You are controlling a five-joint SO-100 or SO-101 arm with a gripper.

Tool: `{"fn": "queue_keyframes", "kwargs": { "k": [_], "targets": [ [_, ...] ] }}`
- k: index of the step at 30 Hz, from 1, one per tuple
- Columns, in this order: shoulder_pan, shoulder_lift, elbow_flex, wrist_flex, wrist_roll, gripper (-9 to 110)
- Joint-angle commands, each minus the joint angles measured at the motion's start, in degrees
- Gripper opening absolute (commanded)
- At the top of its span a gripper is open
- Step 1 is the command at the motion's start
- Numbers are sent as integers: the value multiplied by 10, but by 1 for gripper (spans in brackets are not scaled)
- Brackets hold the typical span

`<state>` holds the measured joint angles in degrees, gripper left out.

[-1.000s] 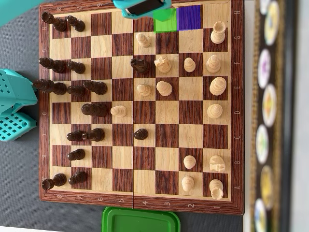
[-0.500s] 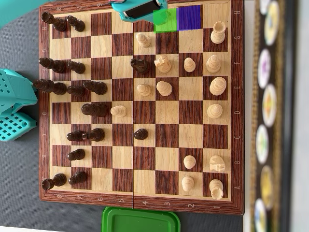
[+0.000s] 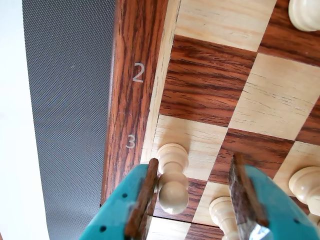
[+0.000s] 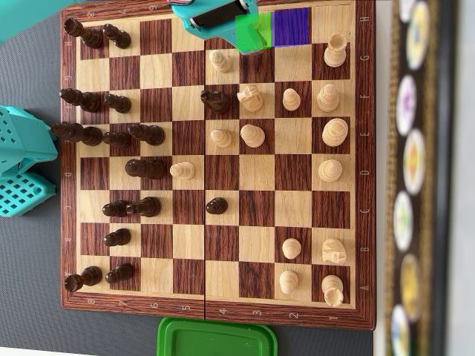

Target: Play chess

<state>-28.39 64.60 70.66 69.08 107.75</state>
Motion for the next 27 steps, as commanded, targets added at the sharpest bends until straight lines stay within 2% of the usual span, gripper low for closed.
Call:
{"fn": "queue_keyframes", "kwargs": {
  "k": [1,12,27],
  "targets": [
    [4,37,-10,-7,2,20],
    [-2,40,-42,-2,2,20],
    [2,140,-2,-1,3,20]
  ]
}}
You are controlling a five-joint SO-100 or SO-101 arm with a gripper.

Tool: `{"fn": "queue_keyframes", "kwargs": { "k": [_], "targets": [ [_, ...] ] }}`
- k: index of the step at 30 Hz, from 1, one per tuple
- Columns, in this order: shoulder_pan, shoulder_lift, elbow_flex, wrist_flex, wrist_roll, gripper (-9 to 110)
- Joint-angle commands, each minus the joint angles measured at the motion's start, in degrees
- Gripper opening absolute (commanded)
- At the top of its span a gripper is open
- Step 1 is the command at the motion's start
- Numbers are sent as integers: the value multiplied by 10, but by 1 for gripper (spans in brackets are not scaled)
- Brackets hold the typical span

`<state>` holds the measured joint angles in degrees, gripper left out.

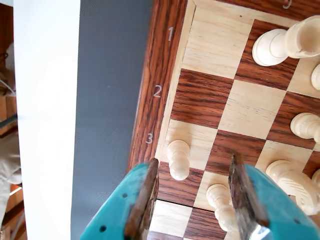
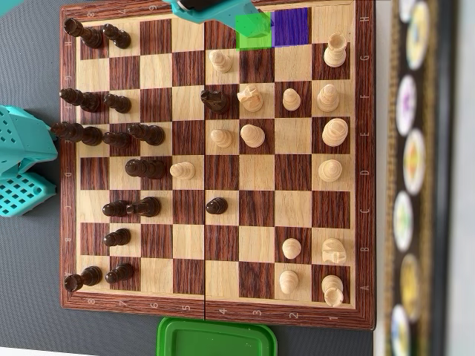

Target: Play chess

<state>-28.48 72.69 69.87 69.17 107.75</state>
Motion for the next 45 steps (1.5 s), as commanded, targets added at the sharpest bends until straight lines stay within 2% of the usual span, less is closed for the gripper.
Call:
{"fn": "queue_keyframes", "kwargs": {
  "k": [1,15,31,45],
  "targets": [
    [4,74,18,-2,3,20],
    [64,284,178,-7,3,20],
    [199,581,379,-7,-4,20],
    [337,722,441,-18,-159,20]
  ]
}}
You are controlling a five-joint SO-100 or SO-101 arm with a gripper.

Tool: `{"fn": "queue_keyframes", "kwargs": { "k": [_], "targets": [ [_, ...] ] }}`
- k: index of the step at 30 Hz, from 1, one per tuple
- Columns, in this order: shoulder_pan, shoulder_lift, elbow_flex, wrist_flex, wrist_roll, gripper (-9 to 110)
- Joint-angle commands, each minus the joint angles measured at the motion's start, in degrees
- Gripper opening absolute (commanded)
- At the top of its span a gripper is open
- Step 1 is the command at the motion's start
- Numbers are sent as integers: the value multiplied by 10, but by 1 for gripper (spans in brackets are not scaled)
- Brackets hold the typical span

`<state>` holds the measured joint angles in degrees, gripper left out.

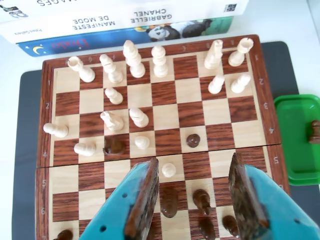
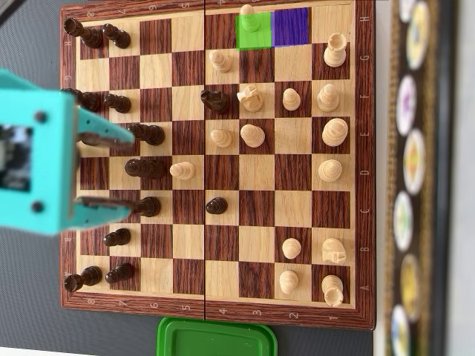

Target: Play chess

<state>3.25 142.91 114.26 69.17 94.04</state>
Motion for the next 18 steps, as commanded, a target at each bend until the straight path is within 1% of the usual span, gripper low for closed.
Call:
{"fn": "queue_keyframes", "kwargs": {
  "k": [1,5,11,18],
  "targets": [
    [24,25,2,-32,-32,20],
    [25,54,57,-133,-42,20],
    [18,141,171,-284,-38,20],
    [-17,222,273,-445,-38,20]
  ]
}}
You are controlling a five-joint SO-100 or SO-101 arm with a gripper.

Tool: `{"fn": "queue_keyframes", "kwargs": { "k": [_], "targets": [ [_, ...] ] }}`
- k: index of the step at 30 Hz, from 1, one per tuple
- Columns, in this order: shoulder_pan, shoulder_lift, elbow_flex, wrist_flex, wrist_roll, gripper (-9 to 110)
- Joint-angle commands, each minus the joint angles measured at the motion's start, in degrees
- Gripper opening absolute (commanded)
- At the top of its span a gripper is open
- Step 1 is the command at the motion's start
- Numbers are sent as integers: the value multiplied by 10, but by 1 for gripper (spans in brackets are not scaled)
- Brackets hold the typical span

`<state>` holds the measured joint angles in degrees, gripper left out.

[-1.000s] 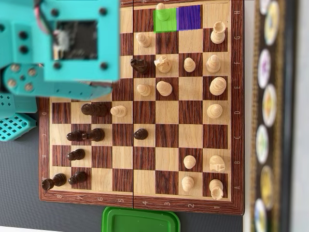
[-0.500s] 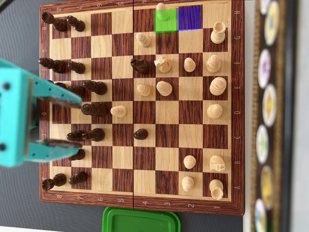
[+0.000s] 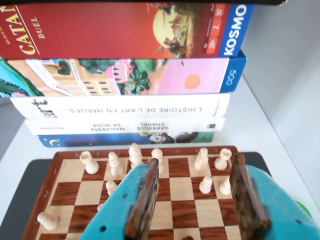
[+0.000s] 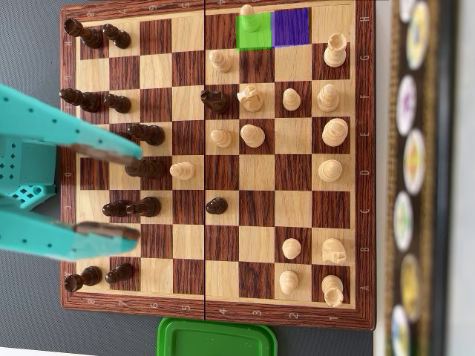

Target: Play chess

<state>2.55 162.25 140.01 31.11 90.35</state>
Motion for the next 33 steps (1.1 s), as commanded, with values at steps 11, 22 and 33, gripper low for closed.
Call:
{"fn": "queue_keyframes", "kwargs": {
  "k": [11,22,33],
  "targets": [
    [-32,145,107,-263,0,20],
    [-33,251,219,-529,0,20],
    [-32,296,275,-776,-4,20]
  ]
}}
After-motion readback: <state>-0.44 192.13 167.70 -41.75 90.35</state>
